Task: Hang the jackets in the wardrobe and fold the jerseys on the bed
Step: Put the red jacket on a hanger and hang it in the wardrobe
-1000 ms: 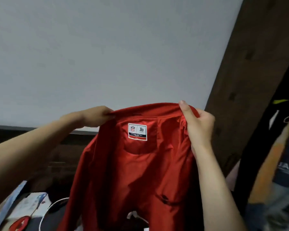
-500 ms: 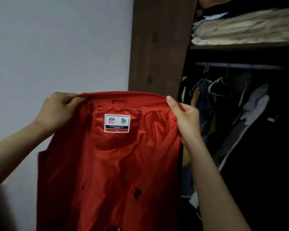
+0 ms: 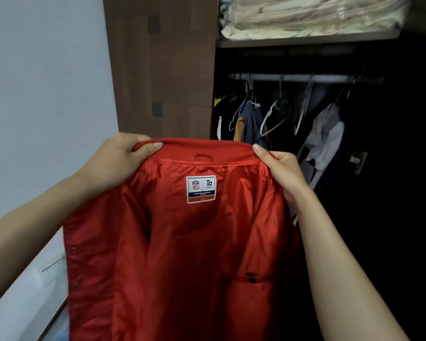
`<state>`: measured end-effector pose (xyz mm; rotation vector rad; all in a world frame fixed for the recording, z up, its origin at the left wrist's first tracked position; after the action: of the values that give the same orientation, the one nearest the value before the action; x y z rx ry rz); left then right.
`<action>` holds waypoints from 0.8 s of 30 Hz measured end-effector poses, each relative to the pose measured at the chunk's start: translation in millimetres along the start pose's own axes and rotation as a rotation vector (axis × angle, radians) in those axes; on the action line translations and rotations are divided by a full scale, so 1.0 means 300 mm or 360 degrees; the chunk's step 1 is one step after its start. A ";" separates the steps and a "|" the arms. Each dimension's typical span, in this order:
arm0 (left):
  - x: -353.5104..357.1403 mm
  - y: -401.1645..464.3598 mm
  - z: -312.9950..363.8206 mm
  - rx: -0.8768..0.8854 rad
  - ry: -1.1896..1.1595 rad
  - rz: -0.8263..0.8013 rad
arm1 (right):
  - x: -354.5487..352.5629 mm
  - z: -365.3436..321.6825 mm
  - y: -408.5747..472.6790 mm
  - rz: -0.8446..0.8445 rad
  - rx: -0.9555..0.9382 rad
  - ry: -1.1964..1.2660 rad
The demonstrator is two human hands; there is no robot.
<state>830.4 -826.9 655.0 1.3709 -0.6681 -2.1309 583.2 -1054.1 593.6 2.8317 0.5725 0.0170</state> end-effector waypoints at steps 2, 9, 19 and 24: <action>0.059 0.088 -0.004 0.0084 0.0083 -0.0034 | -0.043 0.043 0.083 -0.0011 0.0032 -0.0053; 0.223 0.378 -0.029 0.0325 0.0236 -0.0090 | -0.181 0.099 0.311 -0.0136 0.0177 -0.0240; 0.398 0.674 0.053 0.0345 -0.0142 -0.0332 | -0.605 -0.101 0.657 0.1330 0.0168 -0.0697; 0.490 0.741 0.066 0.0417 -0.0139 -0.0452 | -0.518 -0.049 0.946 0.0799 0.0430 -0.0550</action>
<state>794.4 -1086.3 708.2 1.5989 -0.8559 -2.4033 547.1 -1362.9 683.9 3.0516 -0.2304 -0.4785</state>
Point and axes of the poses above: each hand's wrist, its own y-axis towards the middle knuckle, its own x-axis out of the palm, z = x × y, the point moved 9 cm from there along y, towards the middle knuckle, and after that the axes turned 7 degrees about x, right-handed, at the moved point
